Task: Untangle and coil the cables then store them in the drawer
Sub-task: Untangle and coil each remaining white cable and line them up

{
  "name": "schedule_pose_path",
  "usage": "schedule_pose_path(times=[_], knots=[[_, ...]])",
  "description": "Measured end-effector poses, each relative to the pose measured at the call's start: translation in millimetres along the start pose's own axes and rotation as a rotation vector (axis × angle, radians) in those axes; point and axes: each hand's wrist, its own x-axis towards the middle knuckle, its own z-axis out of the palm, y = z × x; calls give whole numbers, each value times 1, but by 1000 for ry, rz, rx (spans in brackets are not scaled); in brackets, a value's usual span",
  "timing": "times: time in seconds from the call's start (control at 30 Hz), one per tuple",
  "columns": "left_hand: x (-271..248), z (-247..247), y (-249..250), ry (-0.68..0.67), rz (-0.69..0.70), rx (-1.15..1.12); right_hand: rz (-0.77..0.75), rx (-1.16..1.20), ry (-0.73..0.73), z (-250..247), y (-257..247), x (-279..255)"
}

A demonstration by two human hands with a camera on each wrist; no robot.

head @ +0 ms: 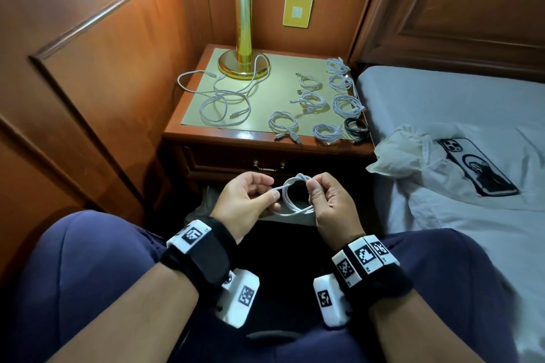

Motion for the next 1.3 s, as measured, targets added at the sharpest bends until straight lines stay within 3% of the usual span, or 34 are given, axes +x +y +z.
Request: schedule_pose_path(times=[0.07,0.13,0.2,0.27,0.37,0.47,0.63,0.73,0.83,0.93,1.07,1.2,1.3], knots=[[-2,-1,10,-92,-149,-234,1,-13,28,-3,2,2],[-1,-9,16,-171,-169,-112,-9,-17,84,-8,3,4],[3,-21,17,-165,-71,199,11,11,183,-16,7,8],[8,-31,15,-74,79,500,57,66,259,-24,13,14],[14,-39,10,60,189,634,156,289,254,-26,16,16],[12,-35,0,83,279,771,213,455,194,-22,8,14],[1,-22,-17,-207,420,958,191,491,103,-20,2,9],[-6,-12,-18,-412,471,962,126,355,19,-16,6,4],[-10,-7,-13,-477,548,865,88,160,-97,-13,7,-2],[-10,-8,-7,-372,608,719,118,53,-191,-7,5,-5],[-8,-10,-2,-180,571,655,251,133,-266,-3,-1,-5],[-3,-11,-4,-63,660,712,255,127,-301,0,3,-3],[1,-11,-7,9,696,771,309,262,-321,2,0,-5]])
